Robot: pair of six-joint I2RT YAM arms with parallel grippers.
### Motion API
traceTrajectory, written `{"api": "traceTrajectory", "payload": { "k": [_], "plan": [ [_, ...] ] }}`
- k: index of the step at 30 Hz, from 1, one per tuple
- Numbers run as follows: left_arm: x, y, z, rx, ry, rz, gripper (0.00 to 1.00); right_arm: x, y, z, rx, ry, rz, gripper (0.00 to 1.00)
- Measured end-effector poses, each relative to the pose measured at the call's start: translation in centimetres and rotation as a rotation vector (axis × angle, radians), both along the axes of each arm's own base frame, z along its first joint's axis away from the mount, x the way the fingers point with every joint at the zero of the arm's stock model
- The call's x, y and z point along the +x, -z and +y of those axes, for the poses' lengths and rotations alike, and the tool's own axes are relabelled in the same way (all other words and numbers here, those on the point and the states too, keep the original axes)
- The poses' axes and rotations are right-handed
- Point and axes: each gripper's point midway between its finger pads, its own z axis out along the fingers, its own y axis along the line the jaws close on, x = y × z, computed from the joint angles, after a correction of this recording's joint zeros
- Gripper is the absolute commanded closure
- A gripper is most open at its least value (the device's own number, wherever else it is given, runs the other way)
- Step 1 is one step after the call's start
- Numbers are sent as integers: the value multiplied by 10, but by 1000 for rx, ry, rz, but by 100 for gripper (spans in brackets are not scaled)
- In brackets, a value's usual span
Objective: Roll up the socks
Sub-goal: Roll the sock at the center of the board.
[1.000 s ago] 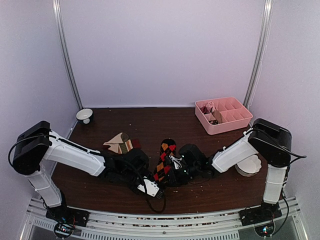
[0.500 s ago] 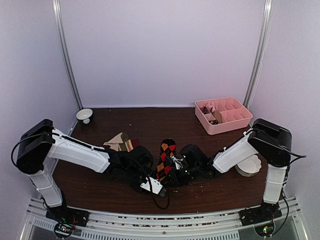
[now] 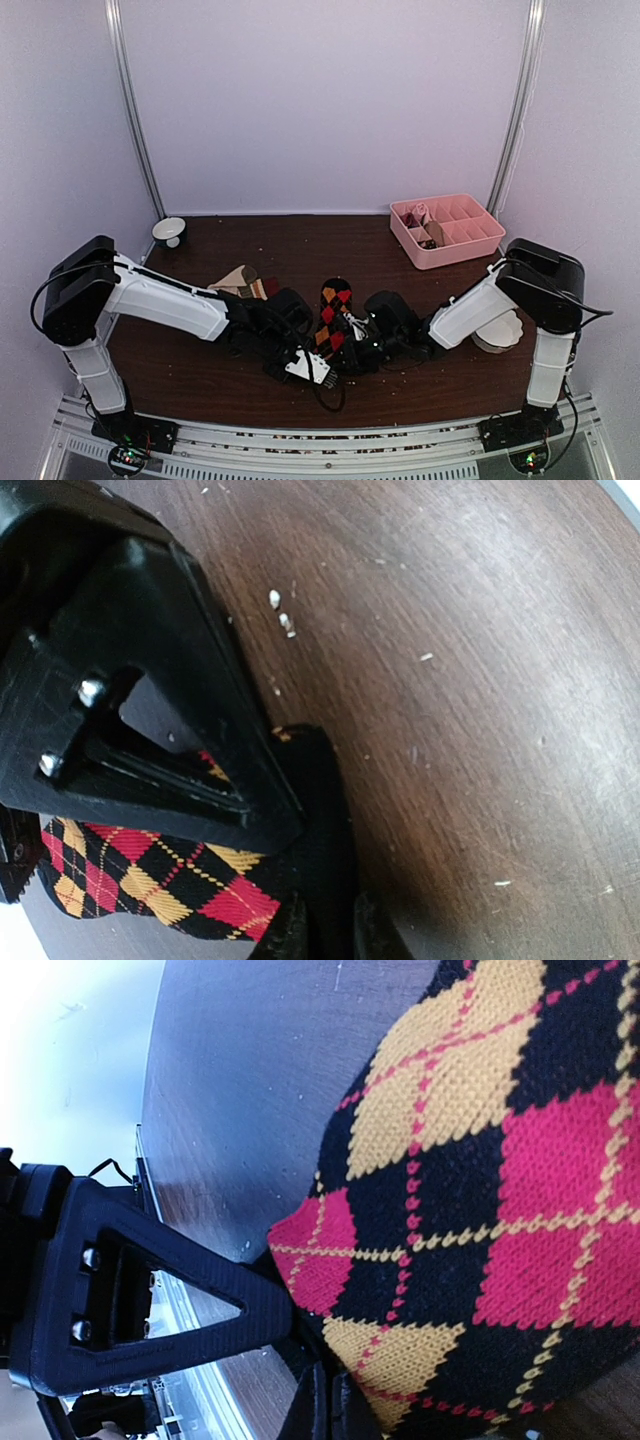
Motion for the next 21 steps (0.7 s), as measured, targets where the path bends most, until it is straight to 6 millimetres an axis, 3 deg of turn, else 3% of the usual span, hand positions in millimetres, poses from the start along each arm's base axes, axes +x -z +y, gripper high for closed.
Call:
{"api": "traceTrajectory", "payload": {
  "k": [3,7,9,16,18,19,21],
  "plan": [
    [-1,1,1,2,-9,15,90,0,0,0,6,3,0,89],
    [0,3,-1,15,-37,74,97,-1,-8,-1,27,1,-25,57],
    [3,3,-5,13,-61,138,100,-2,-12,-5,30,7,-39,47],
    [8,3,-1,19,-160,384,100,-2,-18,-35,-7,52,-169,41],
    [3,2,4,37,-178,440,100,0,-19,-49,-48,81,-224,22],
    [0,2,6,46,-185,462,100,2,-21,-57,-68,104,-255,4],
    [-8,2,11,74,-197,515,100,6,-28,-75,-105,154,-336,1]
  ]
}}
